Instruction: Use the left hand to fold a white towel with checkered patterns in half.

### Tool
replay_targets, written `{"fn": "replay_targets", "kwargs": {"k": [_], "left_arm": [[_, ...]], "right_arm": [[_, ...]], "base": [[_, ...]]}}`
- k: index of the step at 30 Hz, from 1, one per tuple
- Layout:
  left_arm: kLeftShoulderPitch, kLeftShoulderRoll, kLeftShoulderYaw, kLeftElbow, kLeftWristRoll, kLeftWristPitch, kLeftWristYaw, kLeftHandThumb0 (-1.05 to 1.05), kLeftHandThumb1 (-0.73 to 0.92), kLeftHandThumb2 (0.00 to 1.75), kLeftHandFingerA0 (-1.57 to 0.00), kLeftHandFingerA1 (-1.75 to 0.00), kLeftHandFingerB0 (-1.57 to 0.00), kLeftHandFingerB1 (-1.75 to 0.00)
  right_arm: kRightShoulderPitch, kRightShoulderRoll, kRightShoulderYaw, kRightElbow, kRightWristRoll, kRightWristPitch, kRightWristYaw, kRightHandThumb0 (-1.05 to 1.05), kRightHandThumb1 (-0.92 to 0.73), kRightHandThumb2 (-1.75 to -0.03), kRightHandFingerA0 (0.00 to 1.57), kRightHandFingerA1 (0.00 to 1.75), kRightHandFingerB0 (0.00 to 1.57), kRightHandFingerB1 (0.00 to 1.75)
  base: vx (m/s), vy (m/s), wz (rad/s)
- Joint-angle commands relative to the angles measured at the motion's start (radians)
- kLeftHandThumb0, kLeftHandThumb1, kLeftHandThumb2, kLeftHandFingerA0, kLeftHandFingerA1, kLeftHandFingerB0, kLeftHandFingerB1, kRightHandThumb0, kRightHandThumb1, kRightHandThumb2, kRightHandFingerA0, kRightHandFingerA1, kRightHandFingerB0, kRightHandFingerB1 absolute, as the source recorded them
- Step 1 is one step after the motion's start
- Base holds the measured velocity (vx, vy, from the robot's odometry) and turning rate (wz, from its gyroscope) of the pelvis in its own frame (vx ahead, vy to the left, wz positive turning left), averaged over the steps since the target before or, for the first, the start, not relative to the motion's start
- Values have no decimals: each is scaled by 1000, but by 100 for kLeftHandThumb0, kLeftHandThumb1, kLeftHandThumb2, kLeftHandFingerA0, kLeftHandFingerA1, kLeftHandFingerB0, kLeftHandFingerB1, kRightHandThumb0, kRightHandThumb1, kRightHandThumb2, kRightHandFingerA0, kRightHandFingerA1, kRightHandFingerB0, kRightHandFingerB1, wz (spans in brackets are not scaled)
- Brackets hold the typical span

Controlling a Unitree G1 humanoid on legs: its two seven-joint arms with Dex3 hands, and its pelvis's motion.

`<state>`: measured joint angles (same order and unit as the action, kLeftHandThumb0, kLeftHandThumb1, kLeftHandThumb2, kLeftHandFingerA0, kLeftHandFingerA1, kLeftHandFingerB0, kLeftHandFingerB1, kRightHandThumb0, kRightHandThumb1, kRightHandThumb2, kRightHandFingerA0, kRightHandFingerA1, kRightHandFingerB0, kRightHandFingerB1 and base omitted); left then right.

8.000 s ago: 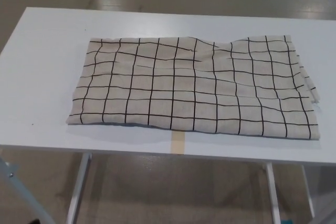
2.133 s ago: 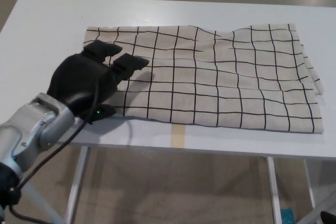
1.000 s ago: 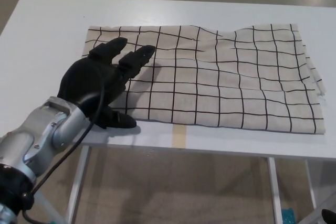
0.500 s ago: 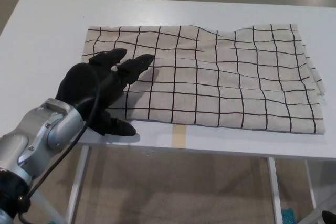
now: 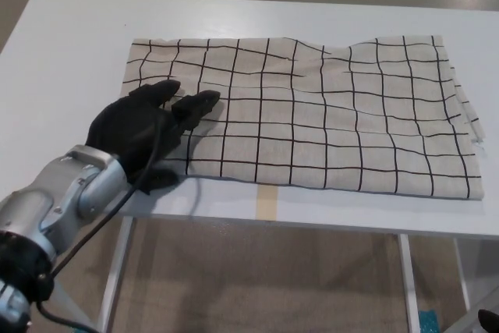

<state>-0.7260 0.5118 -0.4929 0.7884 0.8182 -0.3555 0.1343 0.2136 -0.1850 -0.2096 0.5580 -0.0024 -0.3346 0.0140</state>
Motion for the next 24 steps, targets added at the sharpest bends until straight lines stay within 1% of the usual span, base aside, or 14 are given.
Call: {"fn": "replay_targets", "kwargs": {"k": [1, 3, 4, 5, 6, 11, 12, 15, 16, 17, 21, 22, 23, 24], "left_arm": [[-17, -31, -39, 35, 45, 50, 17, -10, 50, 56, 0, 0, 0, -5], [-21, -41, -42, 47, 38, 53, 12, -10, 48, 62, 0, 0, 0, -6], [-23, -48, -44, 55, 33, 53, 11, -10, 51, 55, 0, 0, 0, -9], [-24, -50, -44, 57, 31, 52, 11, -10, 51, 55, 0, 0, 0, -9], [-29, -58, -49, 66, 32, 53, 14, -8, 49, 63, 0, 0, 0, -6], [-44, -73, -61, 78, 40, 64, 16, -7, 49, 63, 0, 0, 0, -5], [-59, -87, -72, 92, 50, 67, 31, -9, 55, 55, 0, 0, 0, -9], [-67, -92, -84, 108, 56, 63, 52, -11, 54, 56, 0, -1, 0, -10], [-70, -95, -84, 113, 53, 63, 51, -16, 47, 73, 0, 0, 0, -14], [-78, -104, -86, 127, 49, 70, 51, -27, 45, 72, 0, -5, 0, -17], [-84, -118, -96, 148, 61, 100, 80, -37, 45, 74, 0, -13, 0, -20], [-93, -118, -112, 164, 85, 130, 105, -44, 49, 70, -6, -25, -2, -19], [-99, -117, -120, 174, 97, 144, 112, -42, 56, 60, -12, -28, -8, -22], [-107, -117, -129, 188, 107, 161, 116, -44, 59, 58, -21, -29, -13, -28]], "right_arm": [[10, 0, -8, -10, 27, 18, 13, -40, -67, -60, 44, 41, 42, 37], [11, 1, -8, -14, 27, 20, 11, -40, -67, -60, 45, 41, 42, 37], [13, 2, -6, -19, 25, 23, 6, -40, -67, -60, 45, 41, 42, 37], [14, 2, -6, -22, 25, 25, 5, -40, -67, -60, 45, 41, 42, 37], [16, 3, -7, -30, 29, 30, 6, -40, -67, -60, 45, 41, 42, 37], [14, 2, -7, -35, 30, 37, 4, -40, -67, -60, 45, 41, 42, 37], [11, 1, -5, -34, 27, 37, 4, -40, -67, -60, 45, 41, 42, 37], [15, 2, -2, -39, 25, 36, 4, -40, -67, -60, 45, 41, 42, 37], [14, 2, -2, -38, 25, 36, 4, -40, -67, -60, 45, 41, 42, 37], [15, 4, -3, -43, 25, 38, 1, -40, -67, -60, 45, 41, 42, 37], [20, 4, -4, -51, 27, 43, 1, -40, -67, -60, 45, 41, 42, 37], [18, 2, -3, -46, 23, 39, 1, -40, -67, -60, 45, 41, 42, 37], [16, 0, -3, -40, 23, 37, 2, -40, -67, -60, 45, 41, 42, 37], [15, -1, -3, -38, 22, 36, 3, -40, -67, -60, 45, 41, 42, 37]], "base": [[0, 0, 0], [0, 0, 0], [0, 0, 0], [0, 0, 0], [0, 0, 0], [0, 0, 0], [0, 0, 0], [0, 0, 0], [0, 0, 0], [0, 0, 0], [0, 0, 0], [0, 0, 0], [0, 0, 0], [0, 0, 0]]}}
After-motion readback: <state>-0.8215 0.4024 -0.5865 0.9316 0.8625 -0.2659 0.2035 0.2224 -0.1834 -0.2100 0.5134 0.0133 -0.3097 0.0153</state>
